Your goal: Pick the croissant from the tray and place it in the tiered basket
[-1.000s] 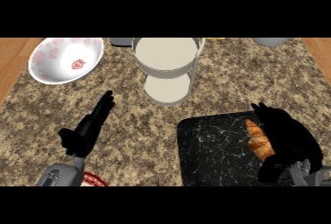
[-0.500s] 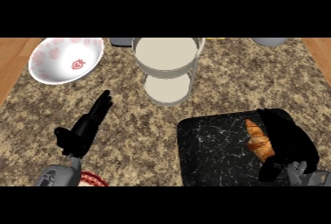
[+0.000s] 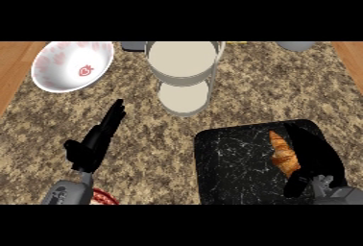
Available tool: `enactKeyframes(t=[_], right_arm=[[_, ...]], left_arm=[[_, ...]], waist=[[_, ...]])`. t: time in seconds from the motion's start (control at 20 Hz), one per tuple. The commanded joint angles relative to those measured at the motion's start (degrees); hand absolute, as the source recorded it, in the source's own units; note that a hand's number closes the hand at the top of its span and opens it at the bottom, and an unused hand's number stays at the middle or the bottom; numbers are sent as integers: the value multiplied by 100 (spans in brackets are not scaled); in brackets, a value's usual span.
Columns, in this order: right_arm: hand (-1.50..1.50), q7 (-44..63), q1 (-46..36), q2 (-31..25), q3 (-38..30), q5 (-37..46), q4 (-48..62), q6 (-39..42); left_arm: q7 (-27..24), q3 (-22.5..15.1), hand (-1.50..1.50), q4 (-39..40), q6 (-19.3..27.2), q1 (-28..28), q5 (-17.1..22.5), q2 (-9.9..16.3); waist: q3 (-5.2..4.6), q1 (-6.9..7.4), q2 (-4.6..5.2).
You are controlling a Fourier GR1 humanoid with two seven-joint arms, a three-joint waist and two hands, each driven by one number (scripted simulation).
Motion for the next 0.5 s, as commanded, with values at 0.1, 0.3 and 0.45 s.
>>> enactKeyframes(t=[0.1, 0.3, 0.45], right_arm=[[-150, -68, 56, 504, -49, 428, 130, 112], [-150, -1207, 54, 287, -454, 530, 1073, -481], [150, -1568, 9, 407, -412, 420, 684, -763]], left_arm=[[-55, 134, 0, -316, -194, 329, -154, -15], [42, 486, 0, -198, -439, 159, 44, 152], [-129, 59, 0, -56, -127, 188, -324, -268]], waist=[[0, 8, -3], [1, 10, 2], [1, -5, -1]])
